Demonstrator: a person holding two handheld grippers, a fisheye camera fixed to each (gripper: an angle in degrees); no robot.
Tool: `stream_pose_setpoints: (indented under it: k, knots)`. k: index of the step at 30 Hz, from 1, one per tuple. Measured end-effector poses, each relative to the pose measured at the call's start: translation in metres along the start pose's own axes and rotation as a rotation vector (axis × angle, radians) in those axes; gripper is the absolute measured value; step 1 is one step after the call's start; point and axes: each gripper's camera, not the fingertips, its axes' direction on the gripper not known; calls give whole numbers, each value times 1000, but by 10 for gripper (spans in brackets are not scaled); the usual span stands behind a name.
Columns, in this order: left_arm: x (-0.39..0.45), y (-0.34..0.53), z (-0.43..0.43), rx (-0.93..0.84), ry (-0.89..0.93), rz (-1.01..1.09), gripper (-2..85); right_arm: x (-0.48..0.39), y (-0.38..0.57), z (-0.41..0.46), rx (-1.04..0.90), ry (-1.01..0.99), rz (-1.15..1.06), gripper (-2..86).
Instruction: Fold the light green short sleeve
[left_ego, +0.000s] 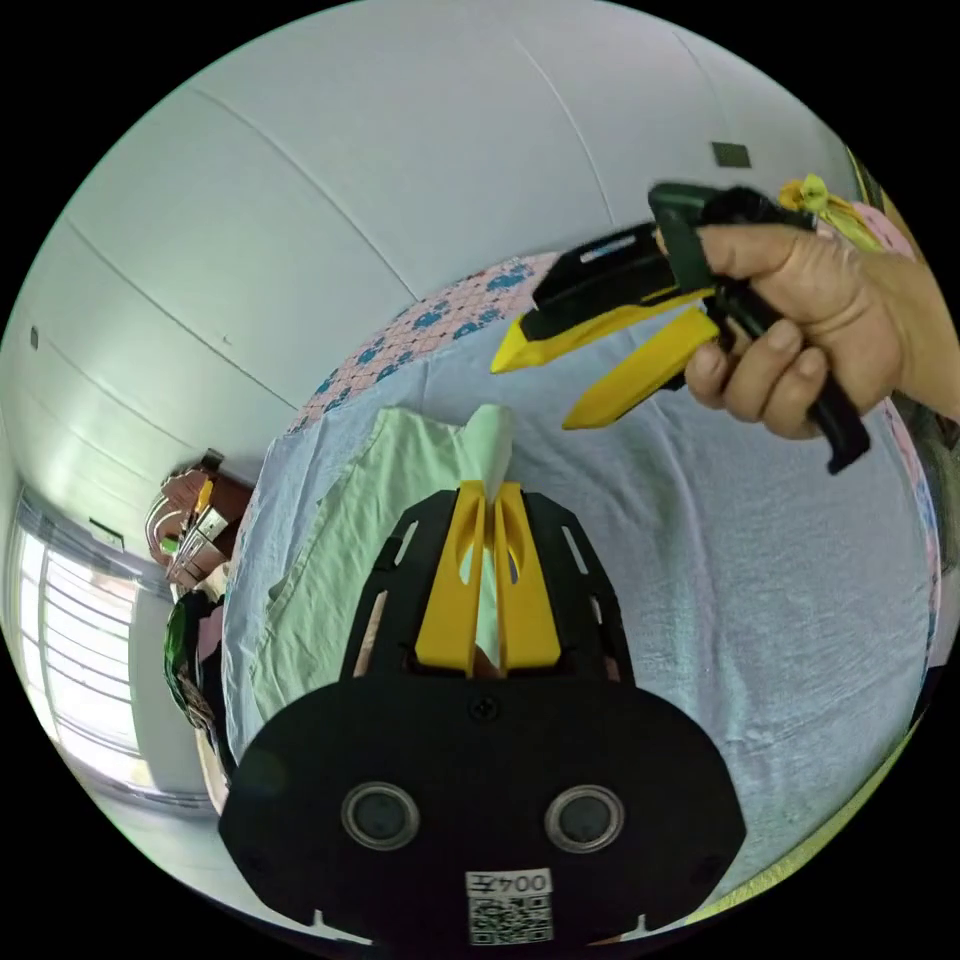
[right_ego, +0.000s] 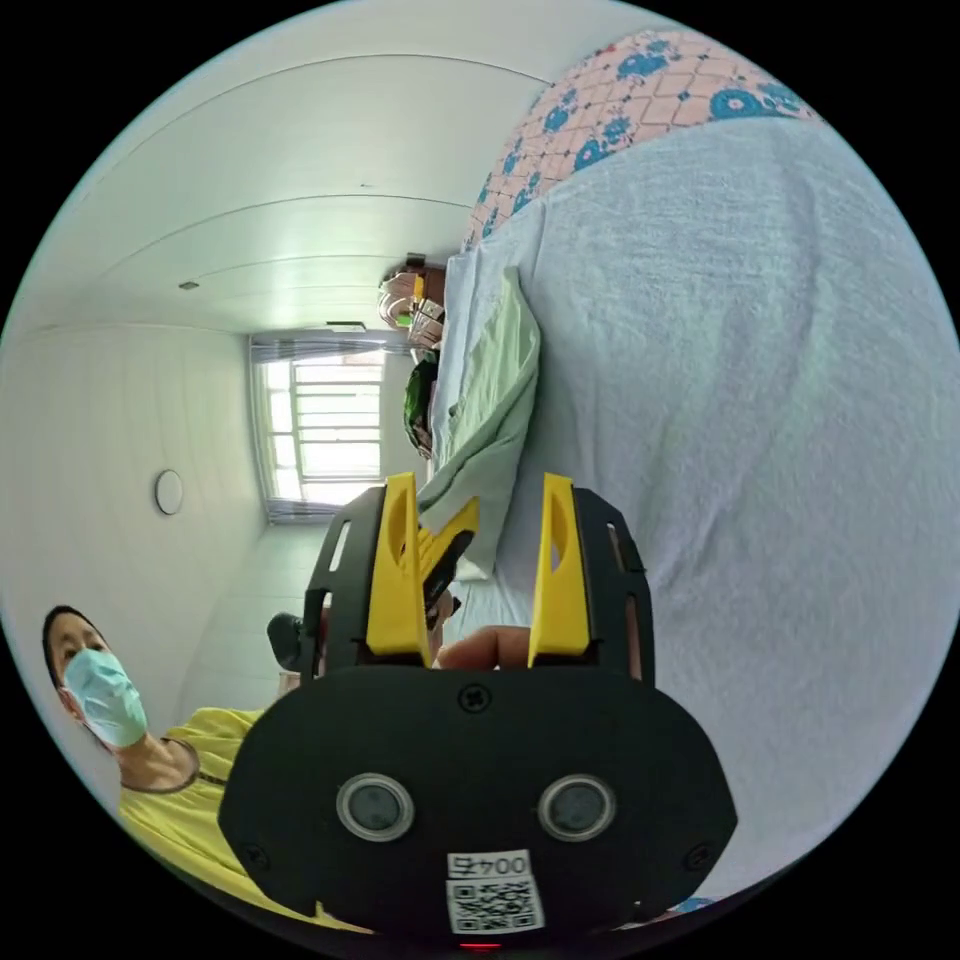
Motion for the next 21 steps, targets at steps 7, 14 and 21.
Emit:
stream_pose_setpoints:
  k: [7,14,21]
  knots:
    - [-31,9,-24,10,-7,-80,13,31,-97,51,-101,-78,120,187]
    - [-57,34,-33,32,18,-165,11,5,-173,113,-190,19,68,161]
    - [-91,79,-34,85,46,-278,9,-17,-201,152,-195,187,52,63]
